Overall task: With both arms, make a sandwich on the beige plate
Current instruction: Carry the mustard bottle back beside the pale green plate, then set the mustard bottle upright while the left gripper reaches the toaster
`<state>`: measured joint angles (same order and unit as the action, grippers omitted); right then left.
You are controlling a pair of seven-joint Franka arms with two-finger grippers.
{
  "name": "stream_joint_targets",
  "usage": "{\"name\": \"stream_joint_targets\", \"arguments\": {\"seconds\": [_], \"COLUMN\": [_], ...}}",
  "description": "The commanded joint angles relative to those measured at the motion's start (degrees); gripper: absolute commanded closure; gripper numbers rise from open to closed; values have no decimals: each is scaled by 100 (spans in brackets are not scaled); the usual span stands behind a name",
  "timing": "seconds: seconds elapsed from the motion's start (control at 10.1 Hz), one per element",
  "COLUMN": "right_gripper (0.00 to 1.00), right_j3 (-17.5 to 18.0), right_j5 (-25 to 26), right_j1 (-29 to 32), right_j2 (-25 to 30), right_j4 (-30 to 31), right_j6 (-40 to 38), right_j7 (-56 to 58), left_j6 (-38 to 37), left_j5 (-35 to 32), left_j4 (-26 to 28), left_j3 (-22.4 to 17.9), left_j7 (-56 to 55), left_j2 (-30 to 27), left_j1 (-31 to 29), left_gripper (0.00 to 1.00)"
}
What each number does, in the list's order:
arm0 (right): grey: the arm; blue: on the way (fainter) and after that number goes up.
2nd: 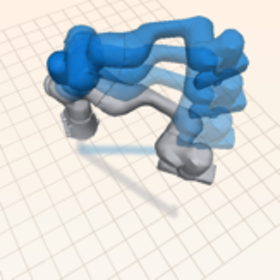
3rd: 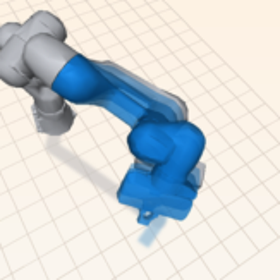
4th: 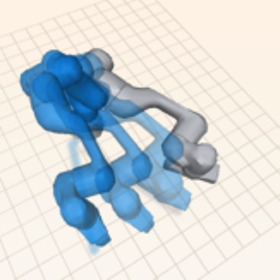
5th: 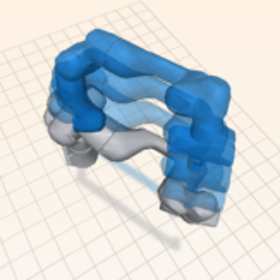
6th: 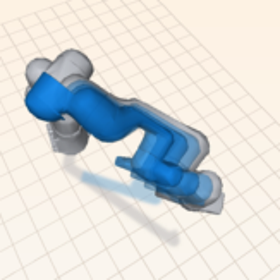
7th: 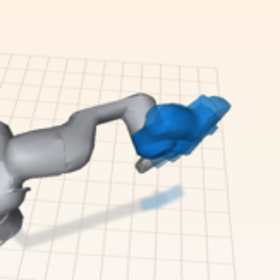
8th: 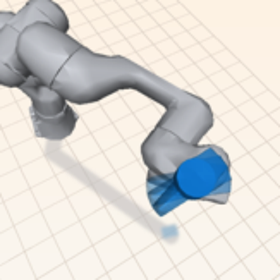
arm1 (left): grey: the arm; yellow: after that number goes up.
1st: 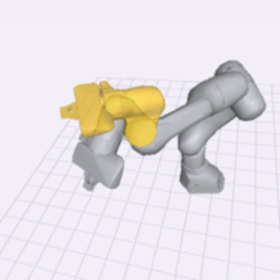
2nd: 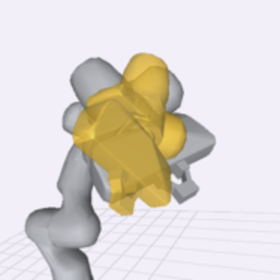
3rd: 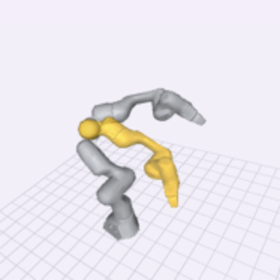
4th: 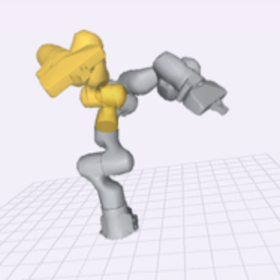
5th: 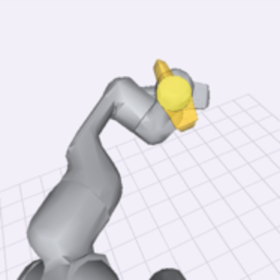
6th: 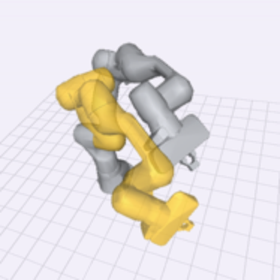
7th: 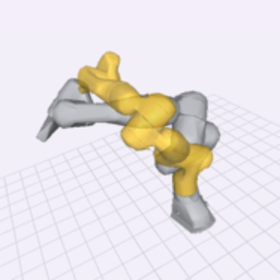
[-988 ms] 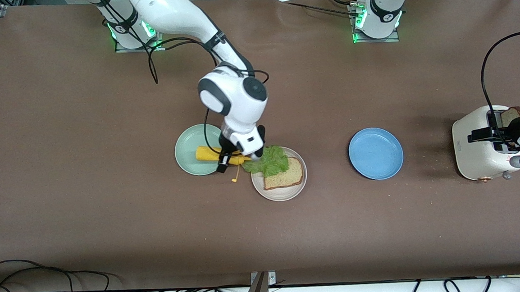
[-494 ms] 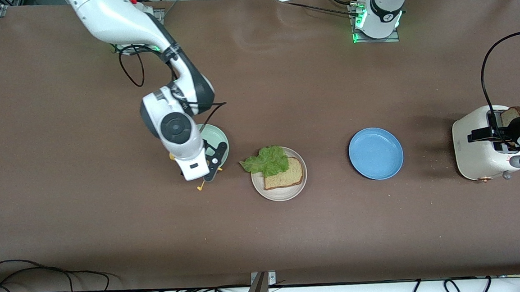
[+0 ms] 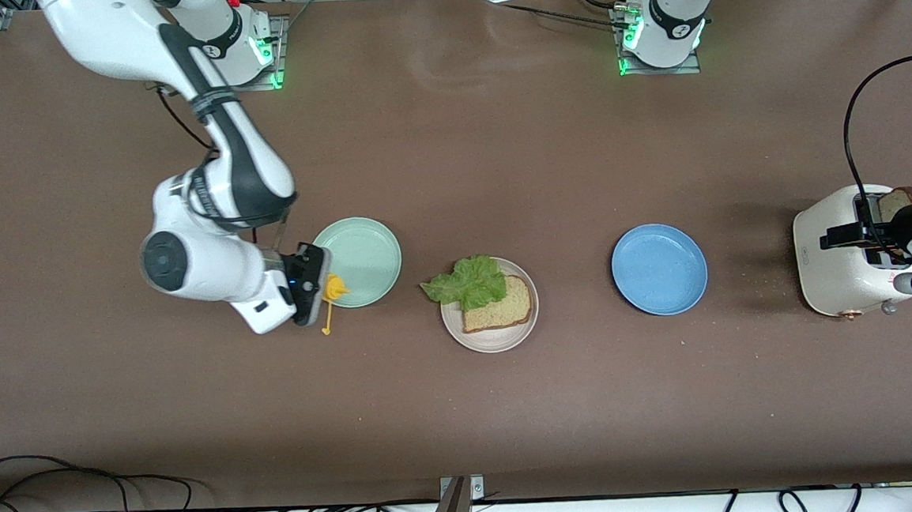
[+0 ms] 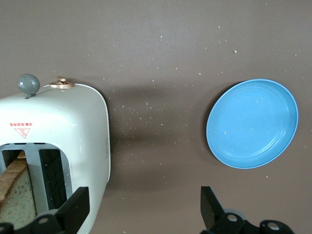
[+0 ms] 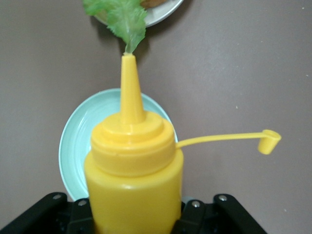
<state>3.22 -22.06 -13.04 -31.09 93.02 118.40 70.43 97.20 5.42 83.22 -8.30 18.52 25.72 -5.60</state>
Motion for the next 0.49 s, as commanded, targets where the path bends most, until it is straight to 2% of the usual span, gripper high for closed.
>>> {"name": "stream_joint_targets", "arguments": {"seconds": [0.0, 0.2, 0.4], "right_gripper": [100, 100, 100], "right_j3": [144, 127, -153], "right_j5": [-1251, -2219, -3108], "right_j1": [625, 1117, 1329], "right_j2": [673, 692, 683], "right_j4": [953, 1418, 1884], "right_j6": [-27, -194, -492], "right_j7": [1677, 3266, 4850], "left_j6": [-96, -96, -96], "left_j5": [-191, -191, -225], "left_j4": [-51, -43, -51], "left_j3": [13, 13, -65], "left_j7": [-68, -68, -24], "left_j2": [-41, -41, -41], "left_j1": [7, 7, 7], "left_gripper": [0, 0, 0]}}
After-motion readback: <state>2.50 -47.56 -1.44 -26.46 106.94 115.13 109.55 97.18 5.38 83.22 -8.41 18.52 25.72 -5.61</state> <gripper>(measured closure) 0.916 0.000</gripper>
